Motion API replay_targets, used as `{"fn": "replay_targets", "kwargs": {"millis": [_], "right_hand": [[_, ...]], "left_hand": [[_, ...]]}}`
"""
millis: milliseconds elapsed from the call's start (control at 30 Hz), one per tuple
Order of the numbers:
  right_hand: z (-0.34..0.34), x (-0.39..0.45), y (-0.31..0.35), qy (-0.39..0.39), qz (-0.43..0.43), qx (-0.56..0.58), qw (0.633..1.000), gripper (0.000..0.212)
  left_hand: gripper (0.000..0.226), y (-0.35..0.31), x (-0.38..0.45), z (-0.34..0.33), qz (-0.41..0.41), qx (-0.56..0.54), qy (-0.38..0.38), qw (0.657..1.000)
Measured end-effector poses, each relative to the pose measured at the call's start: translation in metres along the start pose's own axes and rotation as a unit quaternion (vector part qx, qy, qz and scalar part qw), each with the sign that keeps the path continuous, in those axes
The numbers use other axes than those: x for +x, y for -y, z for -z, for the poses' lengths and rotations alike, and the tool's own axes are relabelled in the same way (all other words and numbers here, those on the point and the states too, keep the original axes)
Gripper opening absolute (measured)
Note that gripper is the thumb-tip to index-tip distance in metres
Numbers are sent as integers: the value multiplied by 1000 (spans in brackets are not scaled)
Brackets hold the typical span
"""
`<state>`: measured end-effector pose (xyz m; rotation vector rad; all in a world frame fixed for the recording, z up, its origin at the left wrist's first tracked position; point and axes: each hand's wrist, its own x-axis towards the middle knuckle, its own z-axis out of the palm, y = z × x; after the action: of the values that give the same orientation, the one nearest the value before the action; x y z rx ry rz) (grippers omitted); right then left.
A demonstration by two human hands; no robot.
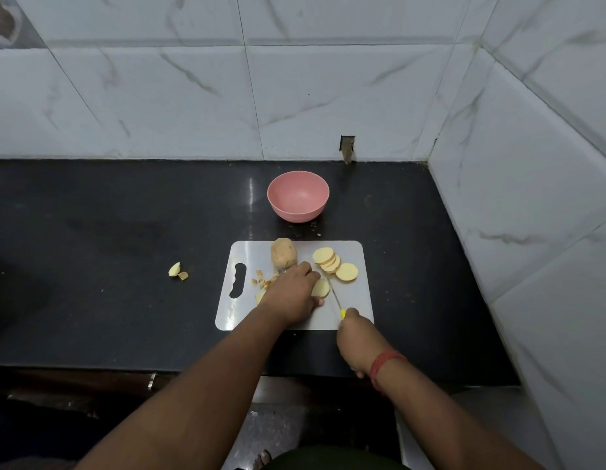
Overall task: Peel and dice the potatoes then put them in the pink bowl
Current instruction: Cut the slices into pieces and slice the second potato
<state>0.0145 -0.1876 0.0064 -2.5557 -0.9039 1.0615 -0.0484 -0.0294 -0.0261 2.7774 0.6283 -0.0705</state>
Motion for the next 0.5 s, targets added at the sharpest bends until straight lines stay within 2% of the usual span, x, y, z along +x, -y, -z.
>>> {"fn": "replay_targets", "kwargs": {"millis": [133, 233, 300, 367, 500], "right_hand": [[2, 3, 10, 8, -23, -4, 1000, 16], [4, 7, 17, 8, -1, -19, 1000, 16], [5, 10, 18, 18, 11, -10, 1000, 24], [5, 11, 21, 55, 0, -17, 998, 13], [2, 14, 23, 58, -10, -10, 998, 15]], "left_hand": [[55, 2, -1, -2, 1, -4, -2, 1000], [48, 0, -1, -3, 9, 2, -7, 1000], [46, -1, -1, -3, 21, -3, -10, 1000], [46, -2, -1, -4, 30, -9, -13, 999], [45, -4, -2, -4, 34, -17, -21, 999]]}}
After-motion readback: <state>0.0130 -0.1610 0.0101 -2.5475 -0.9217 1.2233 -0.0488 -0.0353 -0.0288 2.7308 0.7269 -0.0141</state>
